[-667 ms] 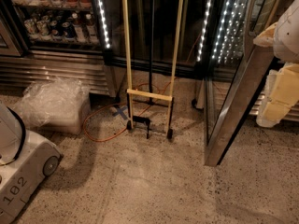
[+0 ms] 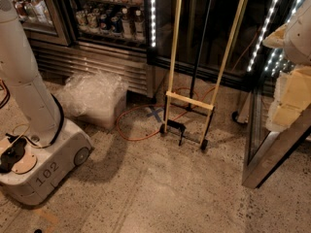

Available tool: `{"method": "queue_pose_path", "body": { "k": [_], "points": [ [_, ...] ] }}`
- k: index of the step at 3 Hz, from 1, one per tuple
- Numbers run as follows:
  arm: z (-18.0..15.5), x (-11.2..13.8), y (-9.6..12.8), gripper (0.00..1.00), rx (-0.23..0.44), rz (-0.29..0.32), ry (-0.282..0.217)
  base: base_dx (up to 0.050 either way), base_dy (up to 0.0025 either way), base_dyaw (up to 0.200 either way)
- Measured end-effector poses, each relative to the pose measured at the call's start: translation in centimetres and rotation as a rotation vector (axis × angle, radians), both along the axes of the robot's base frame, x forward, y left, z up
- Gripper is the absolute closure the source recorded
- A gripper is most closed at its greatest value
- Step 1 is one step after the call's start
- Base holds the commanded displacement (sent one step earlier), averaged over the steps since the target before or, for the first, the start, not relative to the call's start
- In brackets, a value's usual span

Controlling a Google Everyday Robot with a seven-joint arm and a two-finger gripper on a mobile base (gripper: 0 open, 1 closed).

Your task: Close left fridge door

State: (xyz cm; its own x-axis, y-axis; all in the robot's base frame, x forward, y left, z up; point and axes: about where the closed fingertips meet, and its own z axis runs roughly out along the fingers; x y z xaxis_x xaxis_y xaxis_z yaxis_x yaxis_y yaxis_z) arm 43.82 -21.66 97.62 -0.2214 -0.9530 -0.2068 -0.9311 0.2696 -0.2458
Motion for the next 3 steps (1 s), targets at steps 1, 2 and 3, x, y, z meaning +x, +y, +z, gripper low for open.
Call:
{"method": "queue_pose_path", "body": {
  "k": [1, 2, 3],
  "points": [
    [-0.5, 0.8, 0.5, 0.0, -0.005, 0.001, 0.009, 0.0, 0.0, 0.0],
    [-4.9, 3.5, 0.4, 0.0, 0.034, -0.023, 0.103, 0.0, 0.0, 0.0],
    [-10.0, 6.1, -0.1, 0.0, 0.058, -0.054, 0.218, 0.0, 0.0, 0.0]
  ]
}}
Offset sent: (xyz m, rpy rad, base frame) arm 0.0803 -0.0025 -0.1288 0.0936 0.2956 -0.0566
